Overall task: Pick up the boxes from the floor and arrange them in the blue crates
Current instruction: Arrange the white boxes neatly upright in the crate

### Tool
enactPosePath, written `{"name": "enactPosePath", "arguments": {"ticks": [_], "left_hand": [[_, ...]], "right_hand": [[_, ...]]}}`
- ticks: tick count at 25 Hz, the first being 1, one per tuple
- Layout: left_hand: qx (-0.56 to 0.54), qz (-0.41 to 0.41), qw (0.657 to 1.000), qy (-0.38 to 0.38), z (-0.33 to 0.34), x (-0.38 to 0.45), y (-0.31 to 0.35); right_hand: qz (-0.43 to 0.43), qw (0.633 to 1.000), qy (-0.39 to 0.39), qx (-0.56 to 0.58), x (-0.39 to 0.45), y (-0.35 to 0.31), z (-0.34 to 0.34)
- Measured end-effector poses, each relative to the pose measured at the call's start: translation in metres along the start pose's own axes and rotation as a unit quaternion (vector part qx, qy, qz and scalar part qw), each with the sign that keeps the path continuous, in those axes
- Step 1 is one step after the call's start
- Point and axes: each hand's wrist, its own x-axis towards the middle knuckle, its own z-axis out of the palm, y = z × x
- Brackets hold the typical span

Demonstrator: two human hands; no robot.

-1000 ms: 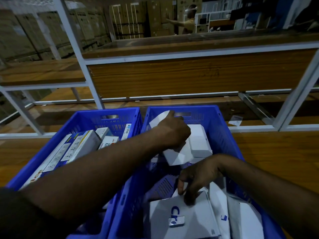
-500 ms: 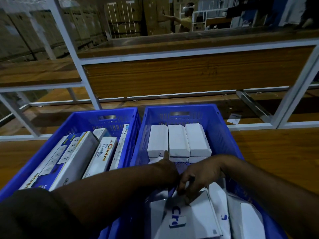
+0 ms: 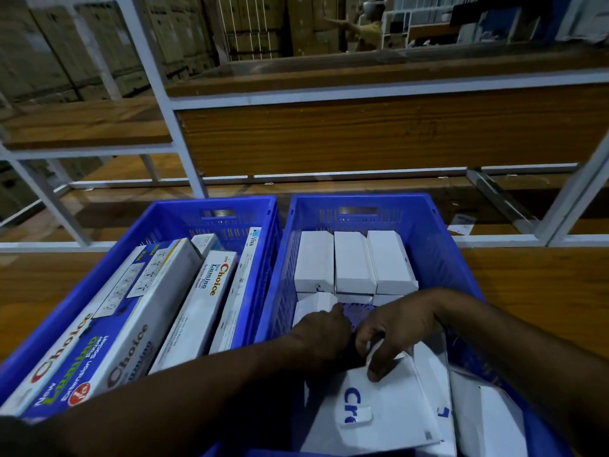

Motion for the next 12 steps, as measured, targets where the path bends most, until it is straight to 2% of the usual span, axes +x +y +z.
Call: {"name": "enactPosePath", "arguments": {"ticks": [3,7,10,12], "left_hand": [[-0.012,0.000,1.000,-0.019,0.001,0.007,-0.006],[-0.007,0.011,0.995,-0.098,-0.002,0.011,-0.018],[0.006,0.030,0.994,-0.109,0.013,0.012,-0.022],[0.004,0.038,0.993,-0.113,0.020,0.013,-0.022]], "right_hand": [[0.000,1.000,-0.006,-0.006,0.000,-0.003,-0.002],[0.020,1.000,0.016,0.002,0.001,0.000,-0.005],[0.049,0.997,0.036,0.049,0.005,0.002,-0.009],[0.073,0.995,0.061,0.013,0.009,0.003,-0.009]]}}
